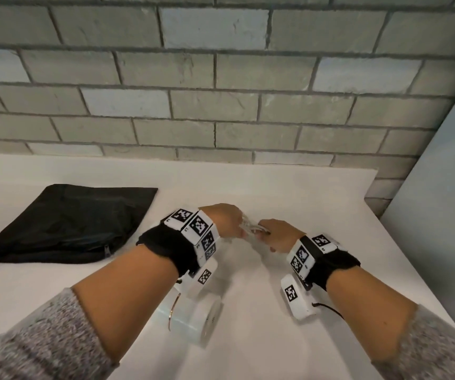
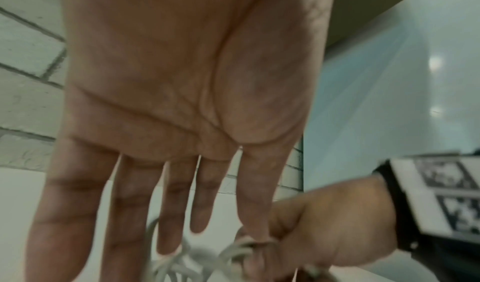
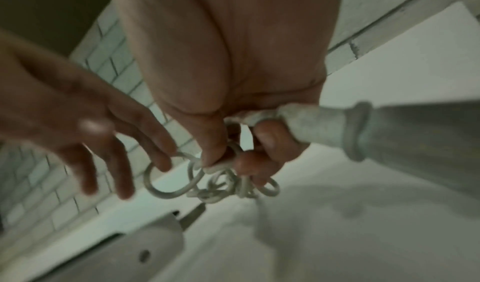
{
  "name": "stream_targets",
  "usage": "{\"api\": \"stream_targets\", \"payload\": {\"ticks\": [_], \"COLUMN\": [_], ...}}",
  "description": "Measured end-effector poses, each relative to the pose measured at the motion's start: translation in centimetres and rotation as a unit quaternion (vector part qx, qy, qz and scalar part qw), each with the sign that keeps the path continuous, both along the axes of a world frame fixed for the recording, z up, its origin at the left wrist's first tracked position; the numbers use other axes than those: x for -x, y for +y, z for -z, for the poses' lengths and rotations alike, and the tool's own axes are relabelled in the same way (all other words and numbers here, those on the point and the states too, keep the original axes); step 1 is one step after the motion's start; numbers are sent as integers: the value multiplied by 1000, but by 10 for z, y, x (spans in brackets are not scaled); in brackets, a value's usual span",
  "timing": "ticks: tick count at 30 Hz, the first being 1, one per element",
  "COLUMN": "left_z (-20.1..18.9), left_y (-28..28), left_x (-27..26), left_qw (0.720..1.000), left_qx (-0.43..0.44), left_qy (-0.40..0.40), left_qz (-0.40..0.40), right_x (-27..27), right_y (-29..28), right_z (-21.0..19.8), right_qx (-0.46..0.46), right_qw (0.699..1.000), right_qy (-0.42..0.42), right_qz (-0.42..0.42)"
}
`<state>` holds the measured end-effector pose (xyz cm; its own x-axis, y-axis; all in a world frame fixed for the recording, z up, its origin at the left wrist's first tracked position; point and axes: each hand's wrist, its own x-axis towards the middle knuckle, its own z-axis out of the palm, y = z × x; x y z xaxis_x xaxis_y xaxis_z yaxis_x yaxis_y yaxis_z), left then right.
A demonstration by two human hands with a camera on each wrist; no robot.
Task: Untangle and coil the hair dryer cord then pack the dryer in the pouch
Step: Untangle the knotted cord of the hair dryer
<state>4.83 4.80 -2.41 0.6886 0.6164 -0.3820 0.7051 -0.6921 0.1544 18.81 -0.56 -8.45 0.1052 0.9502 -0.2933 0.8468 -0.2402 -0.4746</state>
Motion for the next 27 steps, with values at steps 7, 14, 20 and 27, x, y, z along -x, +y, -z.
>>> {"api": "stream_targets", "payload": {"ticks": [7,14,20,27], "left_z": [-3,-41,-67,-84], "left_y": [-11,-21,-41,-59], "left_x": [3,10,18,22], "left_qw": [996,954,875,823], "left_qx": [6,34,194,308], "left_qy": [-91,-297,-436,-447], "left_qz": [4,-18,-79,-170], "right_x": [4,9,12,34], "right_y": [-29,-64,-81,-87], "right_z": [-40,-82,-102,-100], "right_qx": [-69,-162,-297,-327], "right_qw": [975,923,883,879], "right_qy": [210,341,352,342], "right_qz": [24,73,90,63]}}
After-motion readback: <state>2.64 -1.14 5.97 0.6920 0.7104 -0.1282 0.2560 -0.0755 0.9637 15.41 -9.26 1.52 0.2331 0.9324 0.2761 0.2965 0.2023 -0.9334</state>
